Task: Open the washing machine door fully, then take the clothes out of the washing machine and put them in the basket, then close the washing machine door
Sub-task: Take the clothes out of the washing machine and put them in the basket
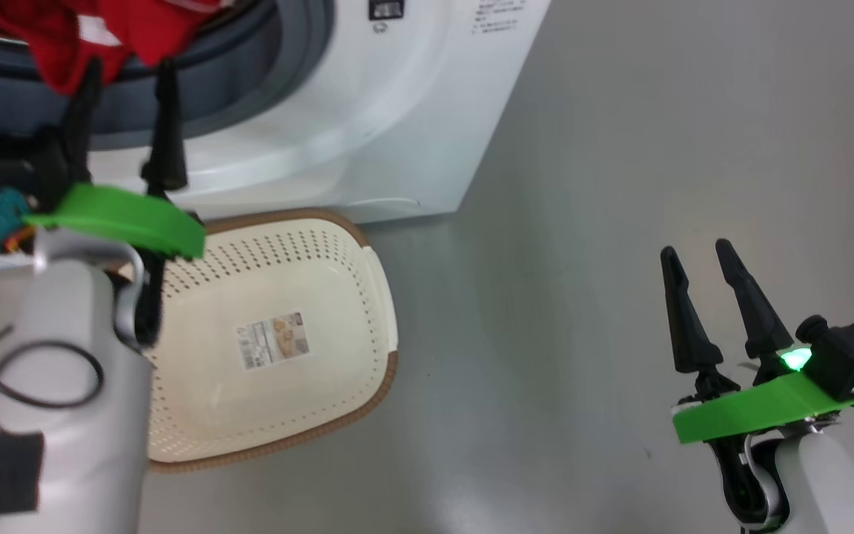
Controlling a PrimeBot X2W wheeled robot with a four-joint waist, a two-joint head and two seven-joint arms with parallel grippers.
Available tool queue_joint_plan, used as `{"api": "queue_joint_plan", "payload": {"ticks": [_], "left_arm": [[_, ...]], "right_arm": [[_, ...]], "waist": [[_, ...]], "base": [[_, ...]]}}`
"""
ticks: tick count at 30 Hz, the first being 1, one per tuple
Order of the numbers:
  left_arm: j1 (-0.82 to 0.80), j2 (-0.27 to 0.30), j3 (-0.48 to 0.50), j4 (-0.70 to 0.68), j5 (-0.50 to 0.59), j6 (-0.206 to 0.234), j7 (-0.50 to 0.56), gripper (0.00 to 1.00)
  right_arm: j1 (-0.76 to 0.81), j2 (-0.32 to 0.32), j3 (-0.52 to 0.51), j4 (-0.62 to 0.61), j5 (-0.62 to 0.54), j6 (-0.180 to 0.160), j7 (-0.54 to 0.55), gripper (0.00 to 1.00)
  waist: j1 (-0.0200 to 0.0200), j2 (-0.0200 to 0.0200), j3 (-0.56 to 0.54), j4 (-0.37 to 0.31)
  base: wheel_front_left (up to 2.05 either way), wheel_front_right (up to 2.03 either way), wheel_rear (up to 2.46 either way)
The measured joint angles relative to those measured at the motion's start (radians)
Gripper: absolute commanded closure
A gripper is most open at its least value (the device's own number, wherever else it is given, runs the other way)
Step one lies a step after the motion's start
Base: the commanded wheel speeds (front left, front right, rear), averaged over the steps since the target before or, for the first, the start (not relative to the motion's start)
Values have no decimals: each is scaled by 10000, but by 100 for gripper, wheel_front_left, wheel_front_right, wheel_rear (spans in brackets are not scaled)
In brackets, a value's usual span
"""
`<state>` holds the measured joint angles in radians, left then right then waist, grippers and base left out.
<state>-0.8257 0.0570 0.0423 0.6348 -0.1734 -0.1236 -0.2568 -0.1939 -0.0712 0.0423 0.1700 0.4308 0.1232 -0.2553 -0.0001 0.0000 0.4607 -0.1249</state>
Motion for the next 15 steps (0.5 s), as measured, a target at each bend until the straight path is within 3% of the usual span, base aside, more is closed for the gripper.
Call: {"api": "queue_joint_plan", "payload": {"ticks": [15], "left_arm": [[-2831,936,520,2803,447,184,0,0]], "right_arm": [[-421,155,270,15,73,0,-2,0]], "waist": [[0,0,1112,-1118]], "base": [[0,0,0]]}}
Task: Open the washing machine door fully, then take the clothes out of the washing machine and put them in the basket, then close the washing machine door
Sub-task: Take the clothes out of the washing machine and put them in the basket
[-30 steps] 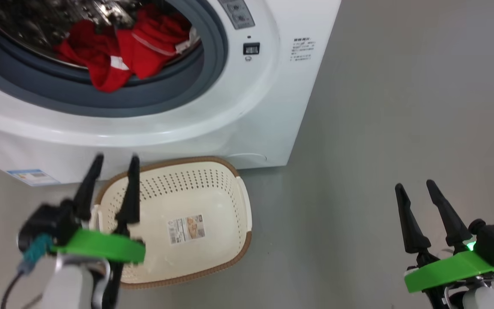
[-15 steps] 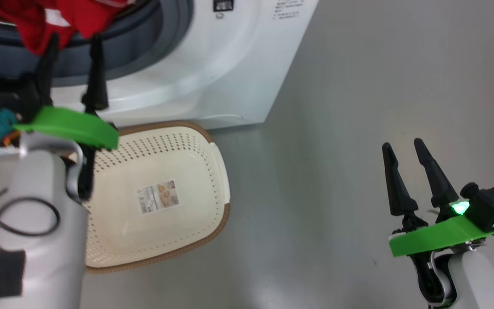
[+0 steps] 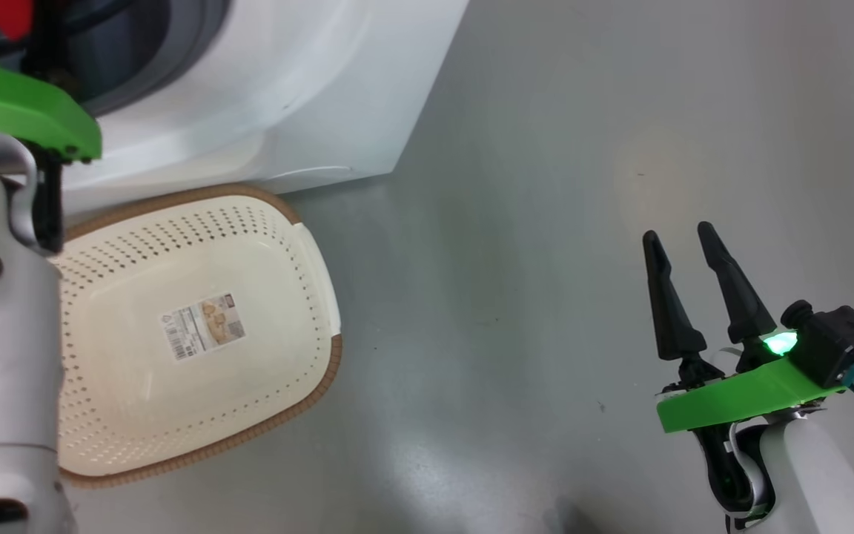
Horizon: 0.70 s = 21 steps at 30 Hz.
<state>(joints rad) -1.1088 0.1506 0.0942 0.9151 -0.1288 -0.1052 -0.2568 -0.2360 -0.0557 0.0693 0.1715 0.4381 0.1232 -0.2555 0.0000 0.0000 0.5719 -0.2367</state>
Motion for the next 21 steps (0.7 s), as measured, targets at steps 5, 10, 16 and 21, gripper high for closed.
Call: {"api": "queue_joint_plan", "payload": {"ticks": [5,10,16,21], "left_arm": [[-546,295,12,466,178,249,0,0],[-1086,602,-10,1122,307,359,0,0],[-1685,1001,-211,2040,583,483,0,0],[-2131,1258,-382,3104,742,727,123,0]], "right_arm": [[-136,40,125,8,13,0,2,0],[-210,44,345,-8,19,0,2,0],[-209,63,485,-4,79,0,2,0],[-209,79,646,-8,322,0,2,0]], "waist": [[0,0,154,-213],[0,0,284,-481],[0,0,454,-783],[0,0,547,-1012]], "base": [[0,0,0],[0,0,0],[0,0,0],[0,0,0]]}}
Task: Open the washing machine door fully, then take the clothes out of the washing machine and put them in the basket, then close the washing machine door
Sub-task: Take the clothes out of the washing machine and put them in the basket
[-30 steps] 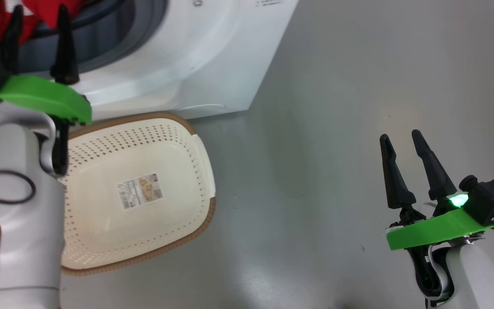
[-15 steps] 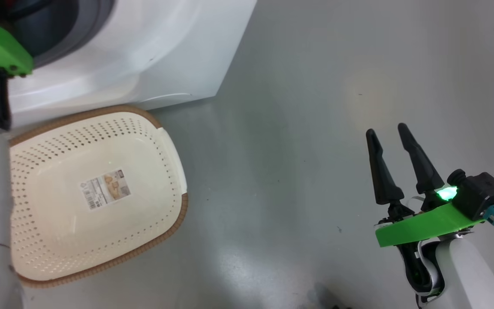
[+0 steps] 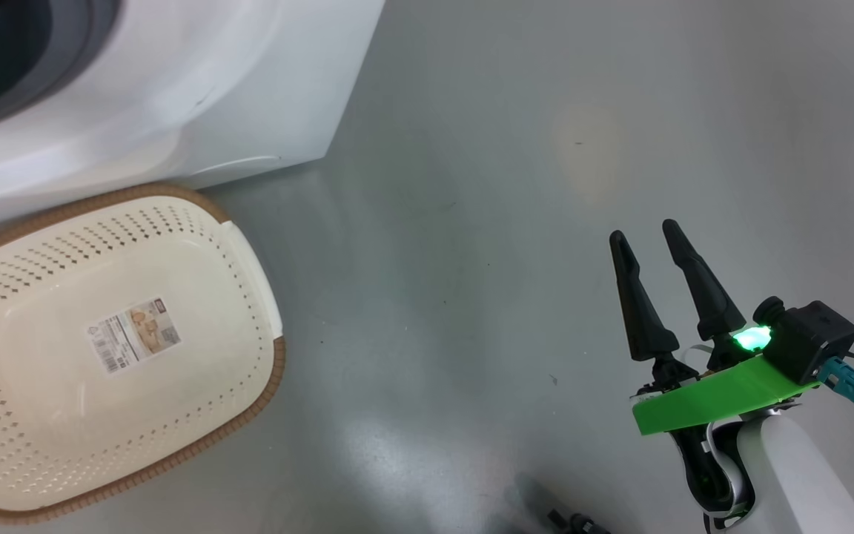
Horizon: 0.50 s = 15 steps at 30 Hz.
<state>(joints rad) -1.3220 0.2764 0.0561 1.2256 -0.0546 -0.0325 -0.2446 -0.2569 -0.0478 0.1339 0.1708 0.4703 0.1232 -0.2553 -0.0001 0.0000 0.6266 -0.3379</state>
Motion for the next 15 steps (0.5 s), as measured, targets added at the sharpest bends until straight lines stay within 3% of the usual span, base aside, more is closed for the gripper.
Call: {"api": "queue_joint_plan", "payload": {"ticks": [5,6,7,8,10,15], "left_arm": [[-388,144,-150,349,33,146,13,0],[-415,153,-182,395,40,155,13,15],[-430,153,-192,445,40,157,12,51],[-461,153,-228,493,42,157,13,64],[-530,150,-274,537,42,157,12,100],[-572,79,-453,606,40,142,-38,100]], "right_arm": [[0,17,15,-27,56,0,-2,0],[0,17,15,-36,56,0,0,0],[0,17,13,-48,58,0,0,0],[0,17,12,-54,58,0,0,0],[-1,19,12,-54,71,0,0,0],[-61,21,-4,-52,121,0,0,0]], "waist": [[0,0,81,-109],[1,0,80,-108],[0,0,77,-103],[1,0,77,-95],[1,1,70,-71],[0,1,-7,34]], "base": [[0,0,0],[0,0,0],[0,0,0],[0,0,0],[0,0,0],[0,0,0]]}}
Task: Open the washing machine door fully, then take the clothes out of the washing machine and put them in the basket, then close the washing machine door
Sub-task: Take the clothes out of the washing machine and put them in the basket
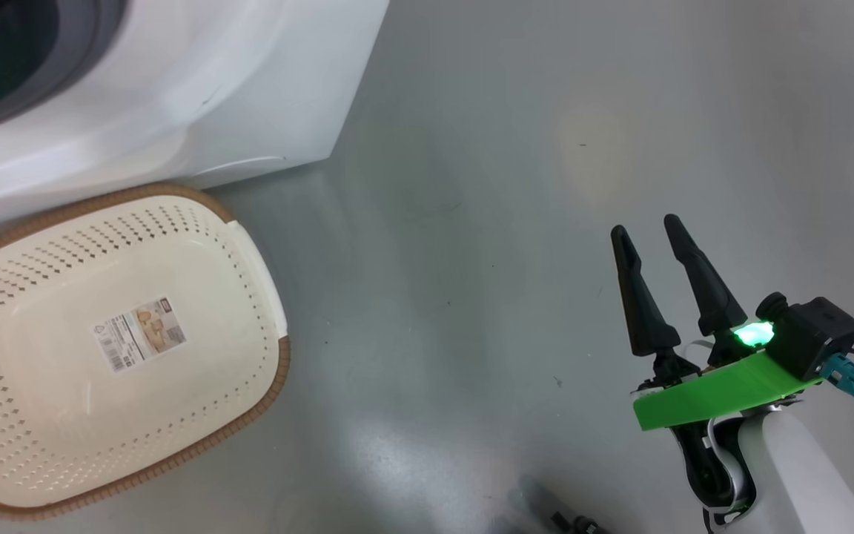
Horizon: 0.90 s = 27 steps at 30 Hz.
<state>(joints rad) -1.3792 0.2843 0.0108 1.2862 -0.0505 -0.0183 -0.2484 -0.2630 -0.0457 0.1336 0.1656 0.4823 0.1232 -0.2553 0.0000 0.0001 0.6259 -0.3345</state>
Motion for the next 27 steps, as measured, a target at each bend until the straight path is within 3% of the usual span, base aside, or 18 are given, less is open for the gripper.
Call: {"api": "queue_joint_plan", "payload": {"ticks": [8,23,27], "left_arm": [[466,-209,105,-1333,-244,-12,-42,100],[3713,-963,920,-5448,-637,-86,-54,100],[4439,-1421,1166,-6487,-635,-73,-54,100]], "right_arm": [[-82,2,-205,0,-17,0,0,0],[3,-61,-454,-27,-249,0,-2,0],[198,-104,-575,-44,-253,0,0,0]], "waist": [[0,0,-249,195],[0,0,-933,843],[0,0,-1084,1042]], "base": [[0,0,0],[0,0,0],[0,0,0]]}}
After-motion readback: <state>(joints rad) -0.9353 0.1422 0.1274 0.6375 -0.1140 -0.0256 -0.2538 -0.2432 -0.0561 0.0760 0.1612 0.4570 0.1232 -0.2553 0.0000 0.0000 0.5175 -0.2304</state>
